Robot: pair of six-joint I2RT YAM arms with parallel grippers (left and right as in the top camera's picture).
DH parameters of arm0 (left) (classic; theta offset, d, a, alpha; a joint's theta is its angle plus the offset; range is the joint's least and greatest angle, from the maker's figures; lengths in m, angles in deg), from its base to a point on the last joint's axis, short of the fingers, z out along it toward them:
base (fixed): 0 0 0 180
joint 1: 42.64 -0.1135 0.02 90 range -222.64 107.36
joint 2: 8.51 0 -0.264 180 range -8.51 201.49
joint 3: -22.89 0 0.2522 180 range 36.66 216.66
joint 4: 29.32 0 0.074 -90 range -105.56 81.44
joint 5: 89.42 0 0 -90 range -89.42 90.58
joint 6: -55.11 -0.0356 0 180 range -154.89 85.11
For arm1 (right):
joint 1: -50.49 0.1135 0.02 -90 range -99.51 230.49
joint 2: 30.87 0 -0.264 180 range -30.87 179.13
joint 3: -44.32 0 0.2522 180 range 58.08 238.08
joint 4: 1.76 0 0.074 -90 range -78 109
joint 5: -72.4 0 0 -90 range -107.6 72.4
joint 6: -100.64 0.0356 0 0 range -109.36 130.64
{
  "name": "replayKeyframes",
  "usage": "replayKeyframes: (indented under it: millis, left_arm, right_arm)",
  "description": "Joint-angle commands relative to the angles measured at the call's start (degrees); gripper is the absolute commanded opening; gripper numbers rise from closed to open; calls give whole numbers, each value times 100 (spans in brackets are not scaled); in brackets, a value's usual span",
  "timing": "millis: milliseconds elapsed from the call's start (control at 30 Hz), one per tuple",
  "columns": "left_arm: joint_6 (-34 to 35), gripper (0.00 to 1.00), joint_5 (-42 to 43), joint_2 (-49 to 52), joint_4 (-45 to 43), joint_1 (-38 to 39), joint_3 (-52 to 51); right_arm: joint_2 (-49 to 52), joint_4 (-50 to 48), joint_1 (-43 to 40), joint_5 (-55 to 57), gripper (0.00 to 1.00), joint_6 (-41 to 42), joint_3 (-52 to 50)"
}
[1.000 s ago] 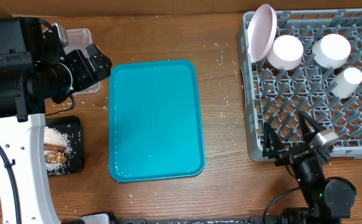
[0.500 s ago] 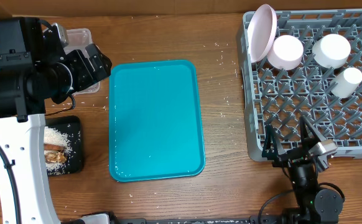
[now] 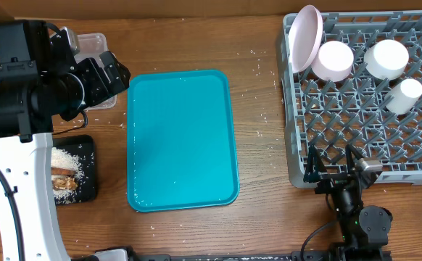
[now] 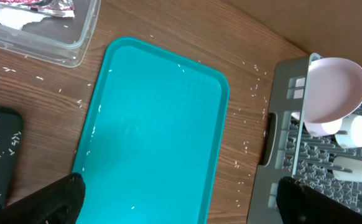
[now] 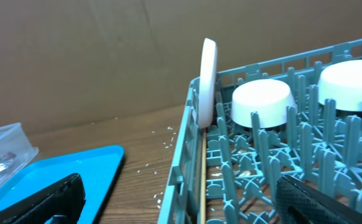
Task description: Sort waste into correct bins and load items into the dishwasher
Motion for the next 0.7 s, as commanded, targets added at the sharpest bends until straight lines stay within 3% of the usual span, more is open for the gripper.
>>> replayKeyframes:
  millis: [0,667]
  left_arm:
    - [-87,100,42,-66,0,11,13]
    - [-87,100,42,-66,0,11,13]
  right_arm:
    - [-55,-13,33,352,100,-61,-59]
    - [-52,-2,33,415,100,-61,-59]
